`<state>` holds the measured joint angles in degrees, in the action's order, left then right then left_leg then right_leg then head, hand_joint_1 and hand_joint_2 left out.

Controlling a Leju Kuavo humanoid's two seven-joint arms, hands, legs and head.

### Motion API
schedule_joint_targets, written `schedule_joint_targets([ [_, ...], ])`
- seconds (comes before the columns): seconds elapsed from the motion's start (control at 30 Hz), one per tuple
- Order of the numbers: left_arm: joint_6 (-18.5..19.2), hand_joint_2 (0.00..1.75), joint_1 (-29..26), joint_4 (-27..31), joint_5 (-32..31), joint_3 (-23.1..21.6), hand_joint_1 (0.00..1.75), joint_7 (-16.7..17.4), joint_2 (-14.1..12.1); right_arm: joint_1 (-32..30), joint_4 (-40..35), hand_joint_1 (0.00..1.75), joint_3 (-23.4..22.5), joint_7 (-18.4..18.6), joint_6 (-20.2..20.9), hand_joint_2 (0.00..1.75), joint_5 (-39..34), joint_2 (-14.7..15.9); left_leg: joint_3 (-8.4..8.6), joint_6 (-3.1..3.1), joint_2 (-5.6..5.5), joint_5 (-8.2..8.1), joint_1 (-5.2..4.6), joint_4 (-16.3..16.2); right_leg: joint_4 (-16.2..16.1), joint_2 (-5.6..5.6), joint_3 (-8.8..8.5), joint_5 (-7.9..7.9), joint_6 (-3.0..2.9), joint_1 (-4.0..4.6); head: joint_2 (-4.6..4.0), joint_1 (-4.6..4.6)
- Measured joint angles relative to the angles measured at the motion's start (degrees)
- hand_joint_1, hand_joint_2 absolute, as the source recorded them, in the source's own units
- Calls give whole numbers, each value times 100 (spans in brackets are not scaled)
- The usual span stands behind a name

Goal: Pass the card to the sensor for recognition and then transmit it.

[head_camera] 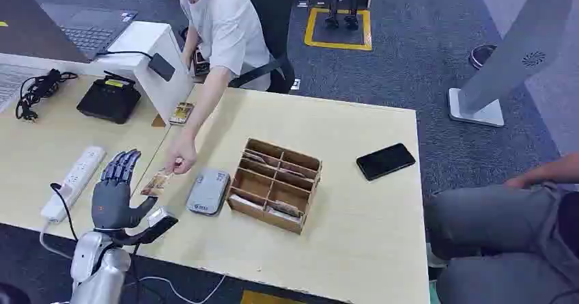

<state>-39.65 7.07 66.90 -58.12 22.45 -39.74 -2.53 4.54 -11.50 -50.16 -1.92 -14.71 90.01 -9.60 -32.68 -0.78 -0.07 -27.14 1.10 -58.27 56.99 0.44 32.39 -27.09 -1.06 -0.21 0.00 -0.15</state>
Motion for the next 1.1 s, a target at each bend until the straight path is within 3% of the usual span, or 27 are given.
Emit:
schedule_joint_targets([
  [0.53, -7, 175, -98, 90, 3, -70, 175, 0, -22, -2, 2, 0, 31, -31, -13, 175, 0, 0, 0, 0, 0, 0, 0, 0, 0, 1, 0, 0, 0, 0, 0, -2],
  [0.7, -7, 175, -263, 295, 455, -249, 175, 0, -26, -6, 2, 0, 33, -29, -17, 175, -2, 0, -1, 0, -1, 0, 0, 0, 0, -2, 0, -1, 0, 0, 0, -2],
  [0.77, 45, 175, -308, 297, 1348, -442, 175, 0, -61, -8, 2, 0, 33, -29, -13, 175, -4, 0, 0, 0, 0, 0, 0, 0, -1, 1, 2, -1, 0, 0, 0, -2],
  [0.83, 386, 175, -306, 291, 2372, -691, 175, 0, -94, -17, 2, 0, 33, -26, -13, 175, -15, 0, -1, 0, -2, 0, 0, 0, -1, -4, 1, -1, 1, 0, 0, -2],
  [0.93, 2050, 175, -285, 299, 3785, -905, 175, 0, -55, -15, 2, 0, 31, -33, -22, 175, -63, 0, -1, 0, -3, 0, 0, 0, -1, -6, -1, 0, 1, 0, 0, -2],
  [1.0, 2378, 175, -284, 343, 3974, -981, 175, 7, -7, -22, 2, 0, 31, -33, -22, 175, -70, 0, -1, 0, 1, 0, 0, 0, -1, -1, -1, 1, 1, 0, 0, 2],
  [1.1, 2428, 175, -273, 389, 4037, -1023, 175, 13, 28, -30, 2, 0, 31, -33, -22, 175, -70, 0, 1, 0, 5, 0, 0, 0, -1, 6, 0, 1, 1, 0, 0, 0],
])
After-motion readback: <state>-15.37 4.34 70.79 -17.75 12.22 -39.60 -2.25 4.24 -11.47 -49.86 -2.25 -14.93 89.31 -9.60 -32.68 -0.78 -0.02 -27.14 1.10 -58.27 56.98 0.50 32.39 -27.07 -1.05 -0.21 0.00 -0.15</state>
